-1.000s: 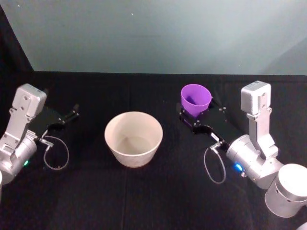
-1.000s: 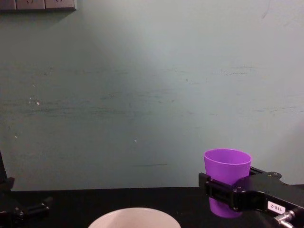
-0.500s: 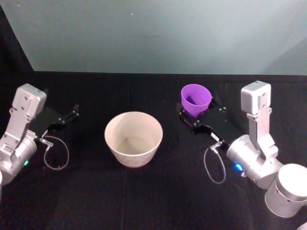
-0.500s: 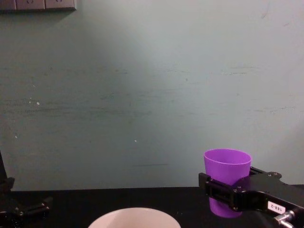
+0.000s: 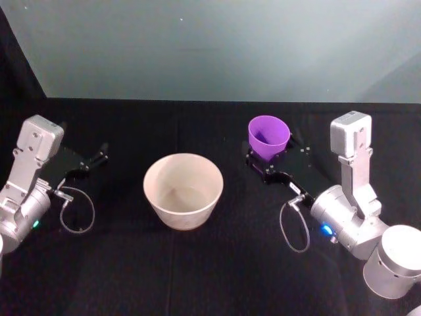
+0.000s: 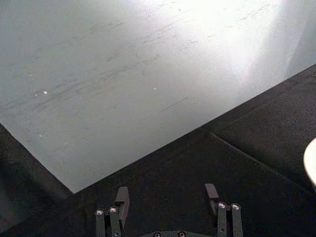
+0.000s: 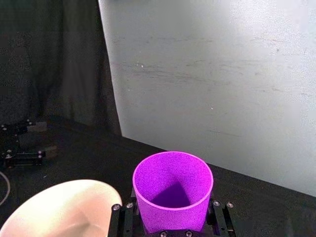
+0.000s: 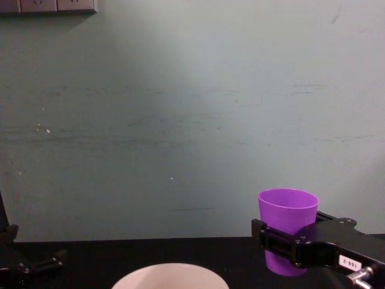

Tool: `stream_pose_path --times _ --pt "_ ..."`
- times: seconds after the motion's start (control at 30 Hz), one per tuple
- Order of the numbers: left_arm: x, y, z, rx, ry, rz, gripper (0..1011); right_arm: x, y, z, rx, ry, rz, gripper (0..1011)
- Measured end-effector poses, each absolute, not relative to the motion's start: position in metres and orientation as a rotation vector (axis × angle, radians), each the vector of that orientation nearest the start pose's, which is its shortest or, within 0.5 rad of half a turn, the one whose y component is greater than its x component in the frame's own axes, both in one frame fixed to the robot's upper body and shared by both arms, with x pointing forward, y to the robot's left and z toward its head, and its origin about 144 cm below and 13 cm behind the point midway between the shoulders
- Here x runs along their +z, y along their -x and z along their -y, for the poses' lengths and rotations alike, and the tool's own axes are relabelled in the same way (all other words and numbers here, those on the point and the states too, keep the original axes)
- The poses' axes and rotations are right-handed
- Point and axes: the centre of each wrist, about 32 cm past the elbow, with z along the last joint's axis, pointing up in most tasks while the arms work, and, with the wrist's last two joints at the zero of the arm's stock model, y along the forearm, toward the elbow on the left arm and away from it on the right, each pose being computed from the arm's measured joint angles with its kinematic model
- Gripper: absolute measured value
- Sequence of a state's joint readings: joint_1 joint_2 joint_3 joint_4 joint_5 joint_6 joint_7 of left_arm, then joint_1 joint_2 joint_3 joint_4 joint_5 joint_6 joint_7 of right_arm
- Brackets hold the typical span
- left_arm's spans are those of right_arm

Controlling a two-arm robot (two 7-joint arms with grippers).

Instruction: Pick up the cup and pour the mung beans from the cup into the bowl.

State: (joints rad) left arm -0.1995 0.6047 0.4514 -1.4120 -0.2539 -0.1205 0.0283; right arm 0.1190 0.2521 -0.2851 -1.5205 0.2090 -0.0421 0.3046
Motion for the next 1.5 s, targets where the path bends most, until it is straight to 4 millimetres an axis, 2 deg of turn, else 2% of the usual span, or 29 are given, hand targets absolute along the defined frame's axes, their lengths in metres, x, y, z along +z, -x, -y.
stream_pose_path --times 1.5 --pt "1.1398 -0.4886 -0.3097 1.248 -0.304 0.285 1000 1.1531 -0.482 0.2165 -1.002 0.022 0.076 718"
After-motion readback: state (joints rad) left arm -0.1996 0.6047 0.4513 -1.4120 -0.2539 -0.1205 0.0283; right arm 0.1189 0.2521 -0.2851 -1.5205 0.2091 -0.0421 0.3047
